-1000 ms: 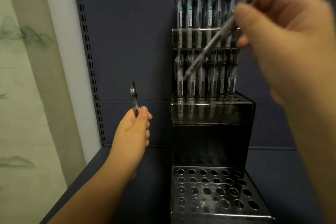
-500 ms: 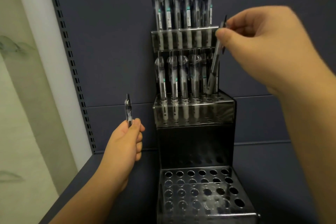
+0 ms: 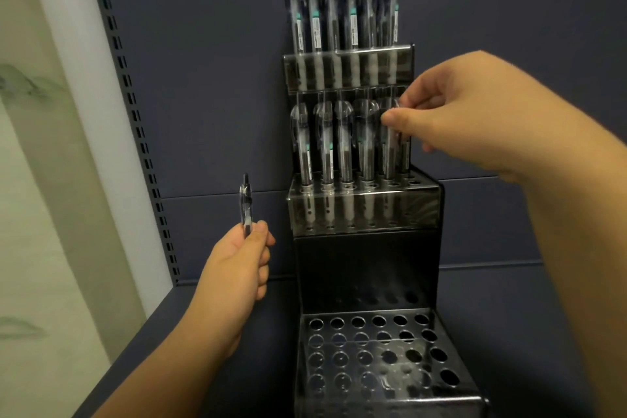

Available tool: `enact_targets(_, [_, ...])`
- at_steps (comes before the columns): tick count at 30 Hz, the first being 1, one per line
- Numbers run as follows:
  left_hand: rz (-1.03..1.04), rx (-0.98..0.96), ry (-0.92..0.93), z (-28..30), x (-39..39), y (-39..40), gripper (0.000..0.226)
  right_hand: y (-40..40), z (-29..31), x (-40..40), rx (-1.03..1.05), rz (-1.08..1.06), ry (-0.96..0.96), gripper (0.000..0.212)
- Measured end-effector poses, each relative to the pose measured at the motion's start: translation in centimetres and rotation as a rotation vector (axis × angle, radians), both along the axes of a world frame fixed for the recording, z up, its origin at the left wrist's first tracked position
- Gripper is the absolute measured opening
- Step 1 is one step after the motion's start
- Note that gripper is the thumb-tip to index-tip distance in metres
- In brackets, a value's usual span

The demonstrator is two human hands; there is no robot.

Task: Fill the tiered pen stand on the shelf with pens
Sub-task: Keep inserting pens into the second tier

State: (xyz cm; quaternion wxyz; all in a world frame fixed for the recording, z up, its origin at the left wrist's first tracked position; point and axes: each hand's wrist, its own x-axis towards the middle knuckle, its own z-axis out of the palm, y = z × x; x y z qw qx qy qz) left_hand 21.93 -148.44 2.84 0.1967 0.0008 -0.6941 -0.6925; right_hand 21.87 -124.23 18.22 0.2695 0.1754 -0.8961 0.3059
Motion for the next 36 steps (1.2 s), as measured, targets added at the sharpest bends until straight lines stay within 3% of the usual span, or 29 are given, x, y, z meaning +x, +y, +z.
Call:
enact_targets(5, [-0.004,-0.011,0.002,0.1,0.2,0.2,0.027,0.1,0.1,0.4,0.072,-0.050,0.007,0.028])
enact_targets(8, [-0.004,-0.014,0.014,0.3,0.4,0.3,0.024,0.1,0.3,1.6,0.034,-0.088,0.158,0.033])
enact_targets(10, [0.016,-0.040,0.035,0.3,0.4,0.3,0.022,-0.4,0.3,2.7,-0.001,-0.037,0.225,0.028])
enact_targets(14, [0.063,-0.104,0.090,0.2,0.5,0.3,0.025,-3.3,-0.9,3.3,0.009,0.102,0.179,0.025])
enact_targets(19, [0.074,-0.108,0.148,0.6,0.8,0.5,0.031,-7.4,-3.8,2.3,0.199,0.160,0.240,0.022])
enact_targets(27, [0.003,-0.153,0.409,1.4,2.0,0.9,0.020,-9.6,-5.7,2.8,0.235,0.232,0.360,0.031])
enact_targets(31, [-0.094,-0.147,0.430,1.6,2.8,1.4,0.022,-10.1,-6.1,2.6,0.148,0.350,0.339,0.029])
enact_targets(33, [-0.066,-0.184,0.432,1.7,3.1,1.2,0.013,-10.0,-5.8,2.6,0.059,0.402,0.307,0.025])
enact_targets(36, [0.055,-0.287,0.368,1.4,2.6,0.9,0.024,-9.0,-4.5,2.7,-0.190,0.431,0.311,0.025])
